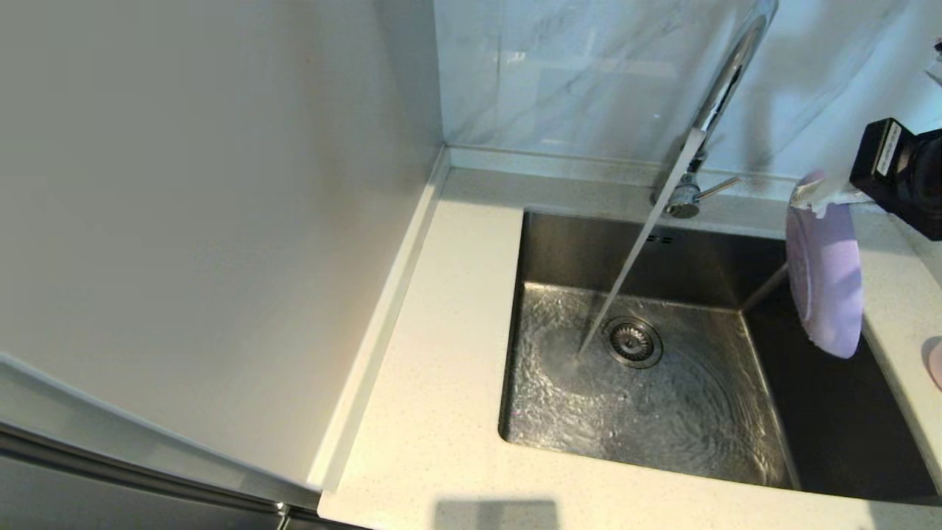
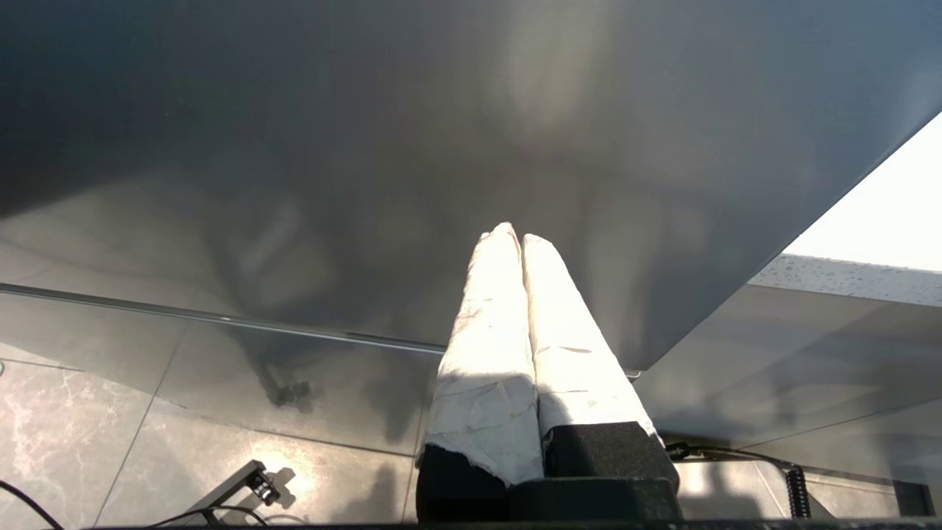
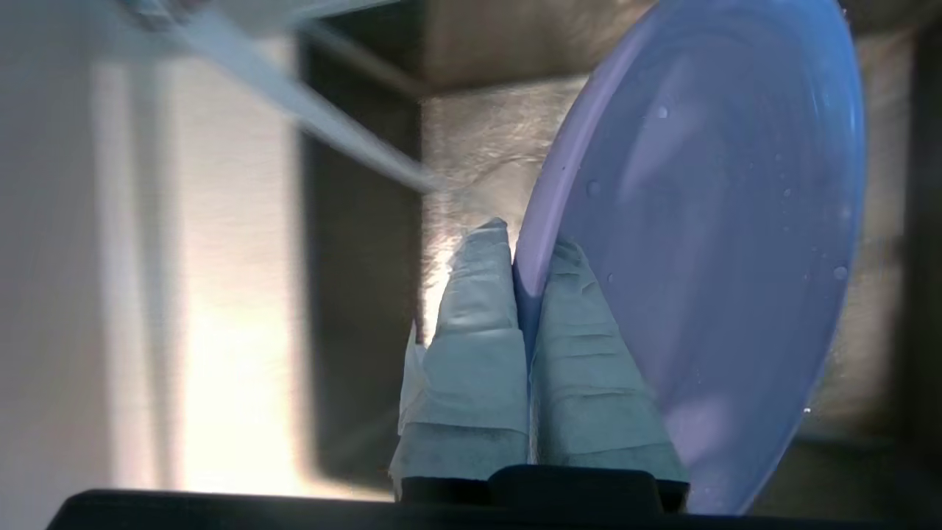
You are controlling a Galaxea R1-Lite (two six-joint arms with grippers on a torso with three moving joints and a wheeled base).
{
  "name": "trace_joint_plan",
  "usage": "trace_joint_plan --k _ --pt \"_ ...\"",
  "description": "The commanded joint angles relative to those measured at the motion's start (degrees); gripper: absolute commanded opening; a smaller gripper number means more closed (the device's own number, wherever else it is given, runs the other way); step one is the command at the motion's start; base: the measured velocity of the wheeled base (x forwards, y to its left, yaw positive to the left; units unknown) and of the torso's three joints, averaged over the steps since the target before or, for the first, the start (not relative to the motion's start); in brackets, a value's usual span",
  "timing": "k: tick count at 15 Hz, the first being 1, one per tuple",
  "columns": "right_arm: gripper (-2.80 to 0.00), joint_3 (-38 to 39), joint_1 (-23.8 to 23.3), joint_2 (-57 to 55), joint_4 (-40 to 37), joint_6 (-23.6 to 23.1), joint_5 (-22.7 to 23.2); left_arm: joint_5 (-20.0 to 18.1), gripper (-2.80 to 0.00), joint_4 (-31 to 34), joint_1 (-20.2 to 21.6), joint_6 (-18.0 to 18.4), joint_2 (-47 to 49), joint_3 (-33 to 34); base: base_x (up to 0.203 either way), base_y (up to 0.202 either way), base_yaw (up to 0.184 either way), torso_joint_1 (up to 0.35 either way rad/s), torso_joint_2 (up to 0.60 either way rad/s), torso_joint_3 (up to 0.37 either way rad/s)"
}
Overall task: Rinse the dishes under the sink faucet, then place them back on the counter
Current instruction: Place the plate on the table
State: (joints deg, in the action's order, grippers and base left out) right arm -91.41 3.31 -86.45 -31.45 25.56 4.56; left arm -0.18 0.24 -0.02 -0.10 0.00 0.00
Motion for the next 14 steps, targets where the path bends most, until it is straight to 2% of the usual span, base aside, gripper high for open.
trace_joint_plan --k 1,3,5,8,12,14 --pt "-2.80 0.77 -3.12 -1.28 0.02 -11.72 -2.48 0.01 -2.80 0.02 0.02 0.01 0.00 0.00 0.000 0.000 0.000 0.000 0.00 0.000" --pt "-2.80 4.41 -6.01 -2.77 4.09 -19.17 -2.97 0.01 -2.80 0.02 0.02 0.01 0.00 0.00 0.000 0.000 0.000 0.000 0.00 0.000" --pt "-2.80 9.70 -8.04 -4.71 16.04 -26.05 -3.04 0.01 -2.80 0.02 0.02 0.01 0.00 0.00 0.000 0.000 0.000 0.000 0.00 0.000" --pt "-2.80 17.80 -12.27 -8.14 33.49 -40.34 -3.00 0.01 -2.80 0.02 0.02 0.01 0.00 0.00 0.000 0.000 0.000 0.000 0.00 0.000" --pt "-2.80 18.70 -17.98 -13.20 43.88 -50.98 -2.97 0.01 -2.80 0.02 0.02 0.01 0.00 0.00 0.000 0.000 0.000 0.000 0.00 0.000" --pt "-2.80 18.47 -19.67 -15.60 47.15 -52.97 -2.99 0.01 -2.80 0.02 0.02 0.01 0.00 0.00 0.000 0.000 0.000 0.000 0.00 0.000"
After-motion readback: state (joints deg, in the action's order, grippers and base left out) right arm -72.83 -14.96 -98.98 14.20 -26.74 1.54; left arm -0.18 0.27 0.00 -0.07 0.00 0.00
